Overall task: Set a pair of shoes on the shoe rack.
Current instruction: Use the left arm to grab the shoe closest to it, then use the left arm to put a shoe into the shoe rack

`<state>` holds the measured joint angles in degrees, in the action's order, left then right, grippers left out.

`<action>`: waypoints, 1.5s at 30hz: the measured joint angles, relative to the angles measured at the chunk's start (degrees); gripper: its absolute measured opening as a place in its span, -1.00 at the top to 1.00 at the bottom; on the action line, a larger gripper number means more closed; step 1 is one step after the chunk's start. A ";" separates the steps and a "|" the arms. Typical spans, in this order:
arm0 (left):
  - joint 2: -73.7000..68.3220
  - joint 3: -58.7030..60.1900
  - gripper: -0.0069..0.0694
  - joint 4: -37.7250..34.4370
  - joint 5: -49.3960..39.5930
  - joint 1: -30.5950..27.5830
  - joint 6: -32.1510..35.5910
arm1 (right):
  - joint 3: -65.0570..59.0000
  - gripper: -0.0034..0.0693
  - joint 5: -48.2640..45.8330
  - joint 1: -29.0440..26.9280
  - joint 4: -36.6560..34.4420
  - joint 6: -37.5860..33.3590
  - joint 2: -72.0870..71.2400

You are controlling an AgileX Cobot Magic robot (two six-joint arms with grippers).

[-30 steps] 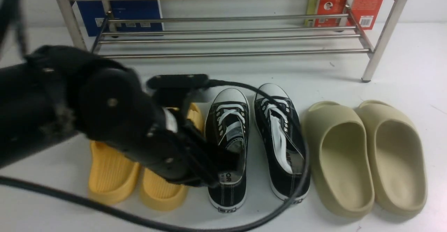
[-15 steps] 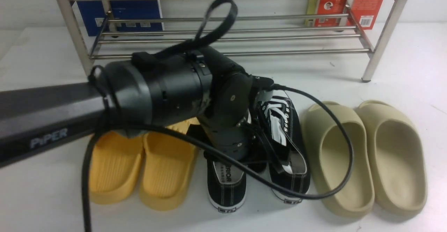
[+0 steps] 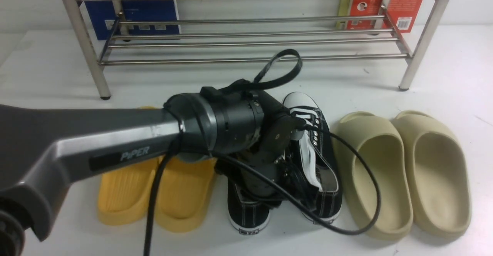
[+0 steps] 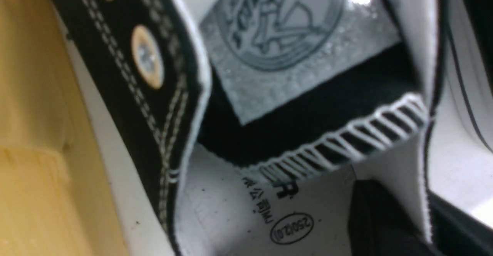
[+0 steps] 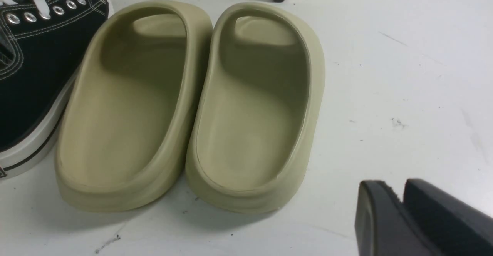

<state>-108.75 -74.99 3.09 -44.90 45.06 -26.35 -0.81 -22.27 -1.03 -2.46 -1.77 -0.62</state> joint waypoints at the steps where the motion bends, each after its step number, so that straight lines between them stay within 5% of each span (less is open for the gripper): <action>1: 0.00 0.00 0.79 -0.05 0.00 0.00 -0.01 | 0.00 0.54 0.00 0.00 0.00 0.00 0.00; 22: 12.56 -11.23 0.85 -0.38 -16.41 -2.71 -1.90 | 0.00 0.46 0.00 0.00 0.00 0.00 0.00; 33: -0.06 -22.87 0.85 1.31 -13.00 -14.20 1.65 | 0.00 0.41 0.00 0.00 0.00 0.00 0.00; 45: -15.57 -44.08 0.85 3.83 -14.01 -15.22 4.41 | 0.00 0.37 0.00 0.00 0.00 0.00 0.00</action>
<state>-124.33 -119.07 6.92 -58.91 29.84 -21.95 -0.81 -22.27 -1.03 -2.46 -1.77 -0.62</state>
